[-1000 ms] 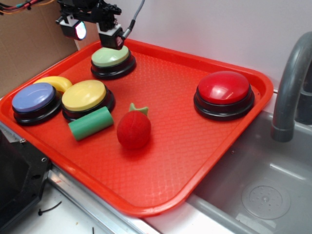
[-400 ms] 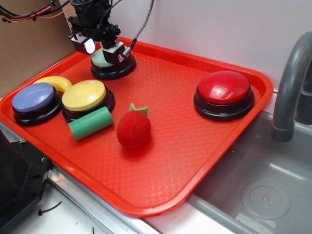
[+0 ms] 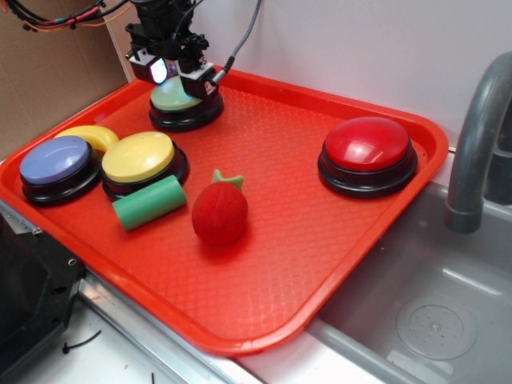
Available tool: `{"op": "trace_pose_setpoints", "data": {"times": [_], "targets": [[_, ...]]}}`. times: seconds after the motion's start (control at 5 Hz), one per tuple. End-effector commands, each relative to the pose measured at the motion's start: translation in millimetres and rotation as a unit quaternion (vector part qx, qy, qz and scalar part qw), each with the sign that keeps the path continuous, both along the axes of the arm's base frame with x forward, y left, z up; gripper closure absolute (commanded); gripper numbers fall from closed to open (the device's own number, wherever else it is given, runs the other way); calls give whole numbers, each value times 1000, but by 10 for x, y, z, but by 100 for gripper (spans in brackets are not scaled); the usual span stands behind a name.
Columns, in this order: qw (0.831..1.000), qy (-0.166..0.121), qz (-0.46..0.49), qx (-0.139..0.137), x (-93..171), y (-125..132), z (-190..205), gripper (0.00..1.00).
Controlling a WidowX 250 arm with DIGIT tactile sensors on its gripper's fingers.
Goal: Push the green button.
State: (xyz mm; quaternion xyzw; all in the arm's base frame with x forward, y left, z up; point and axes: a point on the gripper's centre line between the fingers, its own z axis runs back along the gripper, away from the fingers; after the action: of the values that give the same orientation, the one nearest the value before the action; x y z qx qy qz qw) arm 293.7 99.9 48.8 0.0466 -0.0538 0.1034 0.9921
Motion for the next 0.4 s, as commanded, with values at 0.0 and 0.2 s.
{"op": "trace_pose_setpoints", "data": {"times": [0.0, 0.2], "targets": [[1000, 17, 10, 7, -9, 12, 309, 0], [1000, 18, 19, -2, -33, 23, 509, 0]]}}
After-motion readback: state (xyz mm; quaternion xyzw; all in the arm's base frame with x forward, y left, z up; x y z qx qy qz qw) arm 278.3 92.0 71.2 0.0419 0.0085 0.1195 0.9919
